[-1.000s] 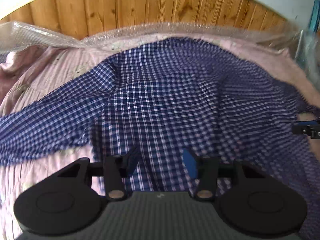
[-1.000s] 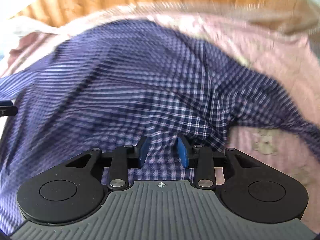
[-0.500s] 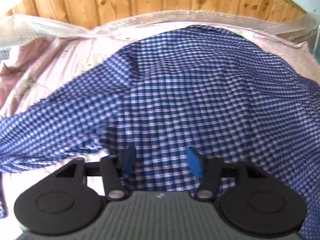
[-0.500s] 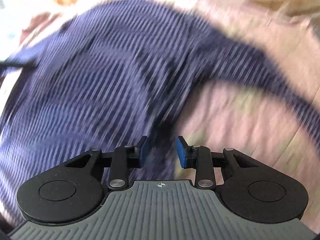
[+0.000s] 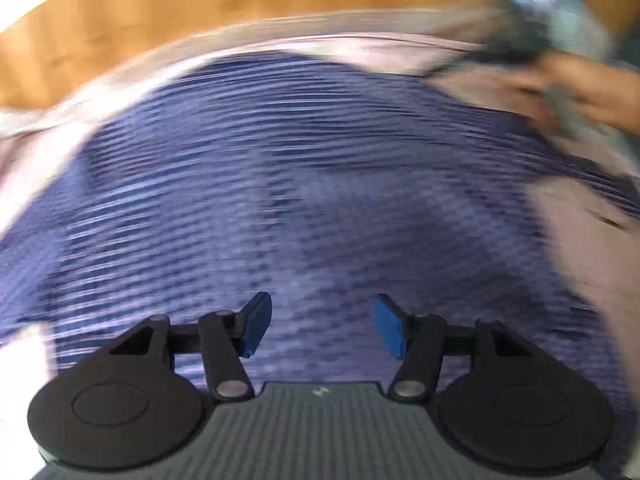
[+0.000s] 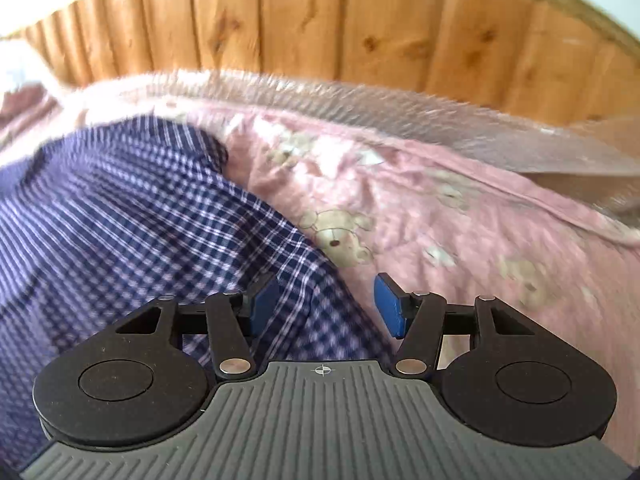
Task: Fold clothes
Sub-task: 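Smooth the shirt body flat with both open grippers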
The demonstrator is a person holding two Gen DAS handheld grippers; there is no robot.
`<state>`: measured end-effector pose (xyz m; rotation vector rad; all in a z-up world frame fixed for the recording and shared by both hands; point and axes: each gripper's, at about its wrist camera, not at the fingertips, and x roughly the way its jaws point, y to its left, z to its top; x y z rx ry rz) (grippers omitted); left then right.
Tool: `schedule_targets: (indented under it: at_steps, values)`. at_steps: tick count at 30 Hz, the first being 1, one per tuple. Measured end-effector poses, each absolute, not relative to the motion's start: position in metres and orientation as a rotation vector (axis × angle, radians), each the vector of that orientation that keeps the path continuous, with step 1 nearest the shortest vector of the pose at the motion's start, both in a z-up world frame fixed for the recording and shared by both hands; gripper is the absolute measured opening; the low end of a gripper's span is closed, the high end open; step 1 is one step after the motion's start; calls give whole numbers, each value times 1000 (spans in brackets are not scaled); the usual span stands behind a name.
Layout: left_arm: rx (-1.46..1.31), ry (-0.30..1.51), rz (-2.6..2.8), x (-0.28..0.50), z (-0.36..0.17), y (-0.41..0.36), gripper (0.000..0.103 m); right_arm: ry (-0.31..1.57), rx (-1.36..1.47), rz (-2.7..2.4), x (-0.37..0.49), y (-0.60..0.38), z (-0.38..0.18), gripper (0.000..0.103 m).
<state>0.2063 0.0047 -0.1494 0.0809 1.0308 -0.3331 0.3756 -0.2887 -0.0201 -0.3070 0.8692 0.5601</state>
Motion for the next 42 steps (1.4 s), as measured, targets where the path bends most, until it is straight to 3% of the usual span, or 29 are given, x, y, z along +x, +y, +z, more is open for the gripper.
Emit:
schedule_targets:
  at_steps: [1, 2, 3, 5, 14, 17, 22, 26, 27, 28, 30, 31, 32, 33, 37, 42]
  values:
    - [79, 1027, -375, 201, -151, -13, 57, 896, -324, 587, 385, -285, -28, 44]
    - [79, 1023, -403, 196, -151, -24, 57, 926, -336, 615, 394, -283, -34, 24]
    - [73, 1029, -416, 194, -154, -28, 57, 947, -339, 644, 397, -282, -39, 24]
    - [56, 1046, -437, 193, -159, -34, 57, 918, -364, 652, 397, -283, -35, 0]
    - [59, 1187, -482, 182, -194, -40, 58, 888, -384, 470, 424, -302, -35, 0]
    - [46, 1144, -508, 180, -183, -32, 57, 819, -259, 458, 396, -322, -3, 10]
    - [22, 1008, -206, 208, -170, 48, 57, 866, -172, 707, 291, -321, 21, 10]
    - [-33, 1045, 75, 231, -185, 146, 57, 987, -288, 762, 213, -312, -17, 12]
    - [-44, 1068, 131, 227, -189, 168, 56, 997, -309, 748, 197, -315, -24, 9]
    - [-61, 1087, 184, 222, -192, 191, 68, 974, -298, 714, 188, -324, -24, 8]
    - [-114, 1108, 271, 209, -191, 226, 65, 1002, -281, 613, 183, -335, -20, 7]
    - [-153, 1106, 299, 200, -184, 236, 53, 1015, -282, 559, 181, -338, -16, 1]
    - [-184, 1082, 274, 189, -173, 238, 52, 1015, -285, 520, 177, -339, -12, 14]
    - [-192, 1071, 222, 175, -166, 235, 54, 987, -294, 510, 169, -337, -3, 16]
    - [-155, 1121, 56, 121, -165, 217, 56, 948, -236, 606, 131, -311, 25, 16]
    - [-126, 1141, 156, 61, -189, 244, 52, 1068, -329, 638, 88, -296, -15, 15]
